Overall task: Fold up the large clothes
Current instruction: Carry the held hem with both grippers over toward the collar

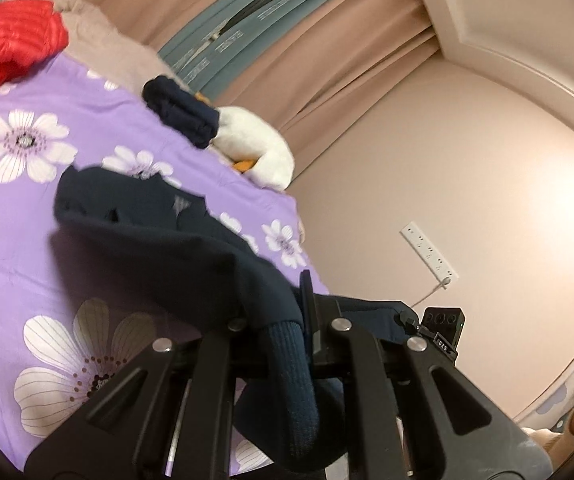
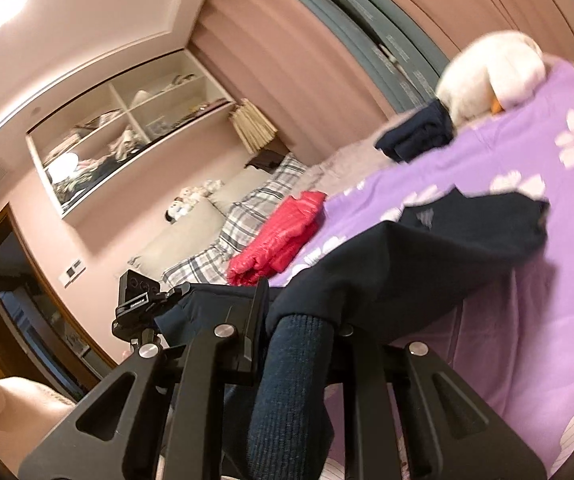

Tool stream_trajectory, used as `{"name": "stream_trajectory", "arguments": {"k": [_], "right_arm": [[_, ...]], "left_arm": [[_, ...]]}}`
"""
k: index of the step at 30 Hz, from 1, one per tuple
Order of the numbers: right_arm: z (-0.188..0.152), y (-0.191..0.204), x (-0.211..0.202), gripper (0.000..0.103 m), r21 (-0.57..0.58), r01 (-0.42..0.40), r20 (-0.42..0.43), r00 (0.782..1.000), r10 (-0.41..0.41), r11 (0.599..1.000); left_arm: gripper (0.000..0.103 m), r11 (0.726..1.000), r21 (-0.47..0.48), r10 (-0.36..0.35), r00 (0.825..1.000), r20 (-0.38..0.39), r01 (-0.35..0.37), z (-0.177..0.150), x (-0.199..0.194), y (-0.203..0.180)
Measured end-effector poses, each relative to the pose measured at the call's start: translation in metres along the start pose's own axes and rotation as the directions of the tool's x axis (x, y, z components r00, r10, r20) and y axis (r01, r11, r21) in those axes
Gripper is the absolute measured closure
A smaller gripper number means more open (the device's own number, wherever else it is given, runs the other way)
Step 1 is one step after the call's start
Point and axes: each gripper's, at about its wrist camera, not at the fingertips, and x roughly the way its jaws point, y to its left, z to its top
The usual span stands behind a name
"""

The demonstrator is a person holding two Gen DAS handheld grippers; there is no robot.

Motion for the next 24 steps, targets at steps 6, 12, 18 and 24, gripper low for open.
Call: {"name": "stream_trajectory", "arguments": {"k": [6, 12, 18, 24], "right_arm": [[0.007, 0.022, -0.022, 0.086, -0.023, -0.104, 0.055, 0.993, 0.105, 0.994], [0.017, 0.048, -0.042, 0.086, -0.097, -0.187, 0.103, 0.975, 0.196, 0.978], [0.026, 0.051, -0.038, 0.086, -0.142, -0.196, 0.11, 0.971, 0.212, 0.97], [0.039, 0.001, -0.008, 0.085, 0.007, -0.063, 0.102, 0.993, 0.062, 0.998]], "left_arm": [[0.093, 0.995, 0.083, -0.057, 0.997, 0.047, 0.053, -0.001, -0.027, -0.035], [0.093, 0.985, 0.113, -0.142, 0.985, 0.103, 0.13, 0.002, -0.052, -0.057], [0.093, 0.984, 0.1, -0.158, 0.978, 0.136, 0.145, 0.008, -0.056, -0.054], [0.093, 0.999, 0.018, -0.051, 0.993, 0.102, 0.05, 0.021, -0.024, -0.018]]}}
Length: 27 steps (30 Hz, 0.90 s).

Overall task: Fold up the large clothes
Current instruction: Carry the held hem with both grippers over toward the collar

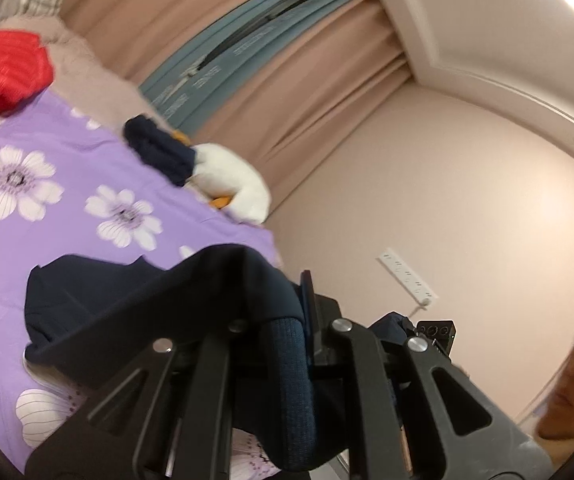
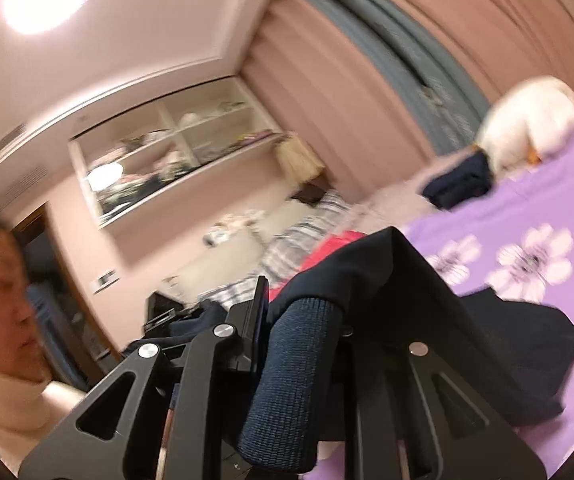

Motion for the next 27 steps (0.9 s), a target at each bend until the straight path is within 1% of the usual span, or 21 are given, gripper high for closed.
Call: {"name": "stream_trajectory", "arguments": {"k": [1, 4, 8, 10, 13, 15, 21, 25, 27], "right_arm": [[0.002, -0.014, 0.007, 0.085, 0.042, 0.022, 0.0, 1.0, -0.022, 0.999], [0.005, -0.053, 0.021, 0.085, 0.152, 0.083, 0.015, 0.996, -0.086, 0.985], [0.002, -0.093, 0.032, 0.085, 0.252, 0.146, 0.027, 0.987, -0.158, 0.957], [0.003, -0.109, 0.036, 0.085, 0.274, 0.185, 0.028, 0.979, -0.201, 0.944], [0.001, -0.128, 0.038, 0.085, 0.305, 0.223, 0.025, 0.97, -0.242, 0.926], [0.001, -0.138, 0.043, 0.085, 0.315, 0.243, 0.013, 0.965, -0.26, 0.917], [-0.002, -0.173, 0.056, 0.085, 0.354, 0.297, -0.031, 0.951, -0.307, 0.887], [-0.008, -0.2, 0.07, 0.085, 0.396, 0.335, -0.078, 0.94, -0.332, 0.855], [-0.011, -0.214, 0.078, 0.085, 0.407, 0.366, -0.109, 0.929, -0.353, 0.837]], "left_arm": [[0.093, 0.999, -0.023, 0.034, 0.999, -0.007, -0.034, 0.003, 0.009, 0.012], [0.093, 0.993, -0.08, 0.08, 0.997, -0.014, -0.081, 0.009, 0.025, 0.042], [0.093, 0.982, -0.157, 0.108, 0.994, -0.017, -0.109, 0.014, 0.043, 0.077], [0.093, 0.976, -0.172, 0.133, 0.991, -0.024, -0.135, 0.016, 0.052, 0.089], [0.093, 0.969, -0.189, 0.156, 0.987, -0.043, -0.161, 0.021, 0.063, 0.105], [0.093, 0.965, -0.197, 0.163, 0.985, -0.061, -0.172, 0.024, 0.073, 0.114], [0.093, 0.947, -0.218, 0.218, 0.97, -0.112, -0.238, 0.03, 0.105, 0.144], [0.093, 0.92, -0.263, 0.255, 0.954, -0.161, -0.29, 0.027, 0.127, 0.174], [0.093, 0.905, -0.282, 0.274, 0.944, -0.184, -0.318, 0.026, 0.136, 0.188]]}}
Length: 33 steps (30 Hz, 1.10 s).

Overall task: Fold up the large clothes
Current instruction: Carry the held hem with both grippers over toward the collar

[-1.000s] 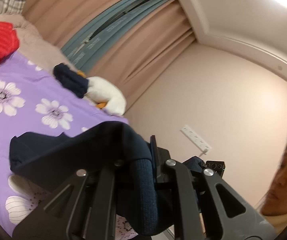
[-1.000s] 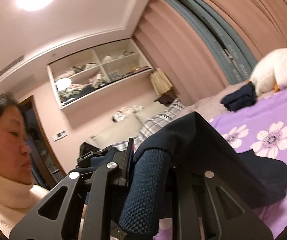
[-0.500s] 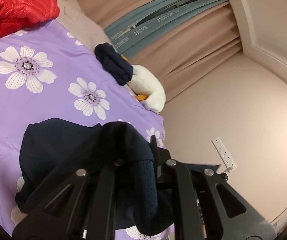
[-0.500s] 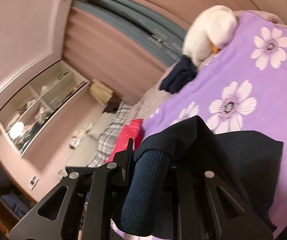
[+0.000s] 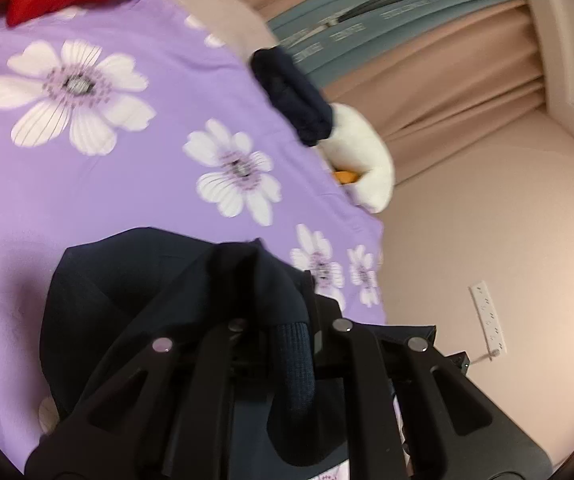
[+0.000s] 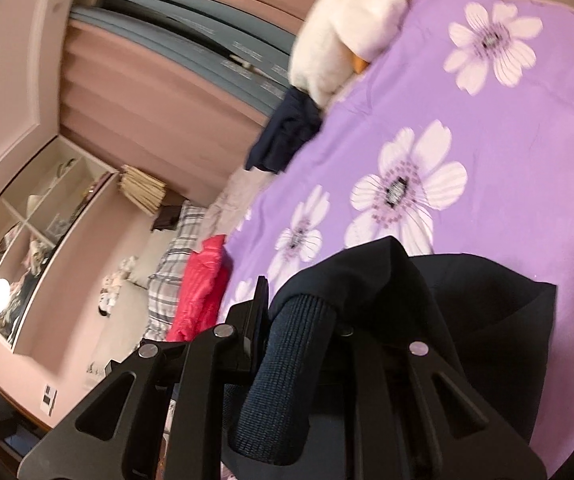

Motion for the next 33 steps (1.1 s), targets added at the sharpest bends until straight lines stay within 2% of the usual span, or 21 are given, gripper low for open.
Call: {"name": "stream_trajectory", "arguments": {"k": [6, 13, 16, 23, 24, 25, 26, 27, 28, 30, 33], "right_arm": [[0.005, -0.032, 0.037, 0.085, 0.044, 0.109, -0.064, 0.992, -0.106, 0.993], [0.003, -0.073, 0.069, 0.085, 0.118, 0.203, -0.128, 0.974, -0.188, 0.972], [0.006, -0.079, 0.074, 0.085, 0.139, 0.207, -0.132, 0.973, -0.189, 0.968], [0.018, -0.086, 0.085, 0.081, 0.207, 0.239, -0.164, 0.965, -0.207, 0.949], [0.018, -0.087, 0.084, 0.076, 0.225, 0.226, -0.165, 0.968, -0.191, 0.948], [0.019, -0.087, 0.084, 0.073, 0.24, 0.212, -0.162, 0.971, -0.176, 0.947], [0.02, -0.088, 0.083, 0.065, 0.272, 0.186, -0.156, 0.977, -0.147, 0.944], [0.021, -0.089, 0.081, 0.057, 0.306, 0.16, -0.147, 0.982, -0.119, 0.938], [0.023, -0.088, 0.077, 0.052, 0.338, 0.131, -0.132, 0.987, -0.091, 0.932], [0.027, -0.086, 0.073, 0.041, 0.37, 0.096, -0.107, 0.992, -0.061, 0.924], [0.037, -0.083, 0.063, 0.035, 0.405, 0.062, -0.065, 0.997, -0.039, 0.912]], "left_arm": [[0.093, 0.99, -0.078, 0.109, 0.991, -0.074, -0.115, 0.012, 0.045, 0.038], [0.092, 0.956, -0.166, 0.213, 0.961, -0.174, -0.242, 0.021, 0.091, 0.08], [0.091, 0.942, -0.195, 0.234, 0.951, -0.203, -0.273, 0.026, 0.105, 0.091], [0.089, 0.928, -0.232, 0.245, 0.945, -0.216, -0.293, 0.032, 0.119, 0.098], [0.084, 0.929, -0.23, 0.242, 0.945, -0.219, -0.291, 0.033, 0.119, 0.096], [0.072, 0.932, -0.231, 0.23, 0.948, -0.219, -0.279, 0.033, 0.117, 0.095], [0.063, 0.938, -0.237, 0.205, 0.955, -0.216, -0.255, 0.034, 0.116, 0.093], [0.041, 0.943, -0.245, 0.176, 0.963, -0.204, -0.224, 0.037, 0.114, 0.09], [0.025, 0.946, -0.247, 0.168, 0.968, -0.188, -0.212, 0.04, 0.114, 0.085], [0.018, 0.951, -0.217, 0.189, 0.971, -0.148, -0.219, 0.047, 0.108, 0.074], [0.017, 0.956, -0.174, 0.221, 0.971, -0.094, -0.235, 0.06, 0.098, 0.06]]}}
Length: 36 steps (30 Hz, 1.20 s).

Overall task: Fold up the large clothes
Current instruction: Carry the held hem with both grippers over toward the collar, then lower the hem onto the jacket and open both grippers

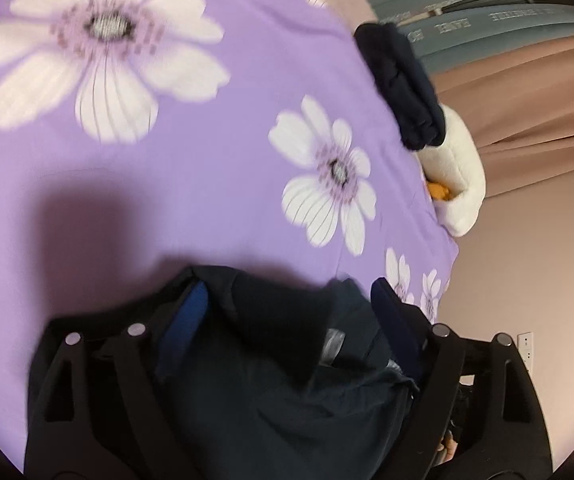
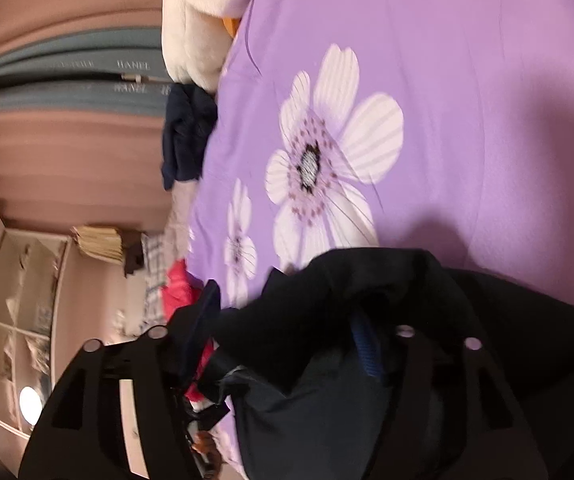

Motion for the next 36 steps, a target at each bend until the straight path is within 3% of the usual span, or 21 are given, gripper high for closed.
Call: {"name": "stream_trajectory", "arguments": {"k": [4, 7, 9, 11, 14, 15, 16, 17, 19, 21, 22, 23, 24, 25, 27, 28, 29, 31, 32, 36], "right_arm": [[0.009, 0.01, -0.035, 0.027, -0.006, -0.072, 0.147, 0.986, 0.072, 0.997], [0.0, 0.028, -0.044, 0.025, -0.156, 0.007, 0.127, 0.992, 0.013, 0.988], [-0.024, 0.05, -0.031, 0.026, -0.359, 0.143, 0.04, 0.99, -0.137, 0.922], [-0.054, 0.063, -0.021, 0.026, -0.537, 0.246, 0.026, 0.961, -0.276, 0.807], [-0.092, 0.051, -0.013, 0.034, -0.677, 0.303, 0.019, 0.918, -0.396, 0.671], [-0.099, 0.047, -0.009, 0.034, -0.707, 0.336, 0.039, 0.897, -0.441, 0.622], [-0.107, 0.037, -0.002, 0.034, -0.746, 0.386, 0.079, 0.861, -0.503, 0.543], [-0.109, 0.029, 0.0, 0.035, -0.761, 0.404, 0.097, 0.844, -0.528, 0.507], [-0.109, 0.017, 0.001, 0.036, -0.765, 0.405, 0.099, 0.843, -0.529, 0.501], [-0.103, 0.016, -0.005, 0.04, -0.739, 0.434, 0.118, 0.837, -0.535, 0.516], [-0.103, 0.022, -0.002, 0.04, -0.739, 0.454, 0.14, 0.826, -0.546, 0.497], [-0.106, 0.031, 0.004, 0.04, -0.762, 0.478, 0.186, 0.808, -0.56, 0.437], [-0.112, 0.04, 0.009, 0.04, -0.79, 0.476, 0.212, 0.803, -0.557, 0.387], [-0.122, 0.054, 0.017, 0.04, -0.836, 0.423, 0.197, 0.825, -0.529, 0.349], [-0.136, 0.075, 0.034, 0.04, -0.895, 0.3, 0.117, 0.872, -0.476, 0.329], [-0.143, 0.085, 0.046, 0.04, -0.92, 0.247, 0.083, 0.882, -0.463, 0.304], [-0.152, 0.098, 0.063, 0.04, -0.949, 0.188, 0.05, 0.882, -0.468, 0.253], [-0.168, 0.119, 0.101, 0.04, -0.989, 0.076, 0.0, 0.863, -0.505, 0.129], [-0.171, 0.125, 0.115, 0.04, -0.995, 0.041, -0.013, 0.854, -0.521, 0.092], [-0.167, 0.14, 0.17, 0.04, -0.997, -0.051, -0.072, 0.809, -0.584, 0.052]], "left_arm": [[0.015, 0.997, 0.034, 0.066, 0.992, 0.103, -0.07, 0.003, -0.026, -0.008], [0.015, 0.981, 0.153, 0.103, 0.989, 0.105, -0.119, -0.013, -0.035, -0.024], [0.015, 0.938, 0.296, 0.161, 0.983, 0.087, -0.18, -0.033, -0.031, -0.04], [0.015, 0.89, 0.41, 0.188, 0.98, 0.069, -0.199, -0.056, -0.026, -0.051], [0.015, 0.825, 0.52, 0.237, 0.971, 0.035, -0.22, -0.092, -0.014, -0.049], [0.015, 0.821, 0.526, 0.249, 0.968, 0.025, -0.224, -0.097, -0.011, -0.045], [0.015, 0.82, 0.521, 0.272, 0.962, 0.011, -0.238, -0.1, -0.005, -0.035], [0.015, 0.816, 0.517, 0.295, 0.955, 0.012, -0.258, -0.102, -0.001, -0.026], [0.015, 0.815, 0.5, 0.328, 0.945, 0.018, -0.292, -0.103, 0.003, -0.009], [0.015, 0.836, 0.471, 0.308, 0.951, 0.021, -0.281, -0.101, -0.003, 0.001], [0.015, 0.843, 0.46, 0.3, 0.953, 0.026, -0.278, -0.101, -0.01, 0.003], [0.015, 0.846, 0.454, 0.299, 0.954, 0.032, -0.28, -0.102, -0.015, 0.003], [0.015, 0.848, 0.449, 0.296, 0.954, 0.04, -0.282, -0.103, -0.022, 0.003], [0.015, 0.847, 0.452, 0.289, 0.956, 0.053, -0.281, -0.106, -0.03, 0.003], [0.015, 0.842, 0.461, 0.285, 0.956, 0.064, -0.282, -0.11, -0.037, 0.003], [0.015, 0.84, 0.466, 0.282, 0.957, 0.062, -0.278, -0.114, -0.04, 0.003], [0.015, 0.842, 0.469, 0.277, 0.959, 0.053, -0.269, -0.118, -0.042, 0.002], [0.012, 0.842, 0.474, 0.27, 0.962, 0.041, -0.257, -0.123, -0.043, 0.001], [0.012, 0.841, 0.476, 0.271, 0.962, 0.038, -0.256, -0.126, -0.044, 0.001], [0.01, 0.834, 0.485, 0.276, 0.96, 0.05, -0.265, -0.131, -0.041, -0.002]]}}
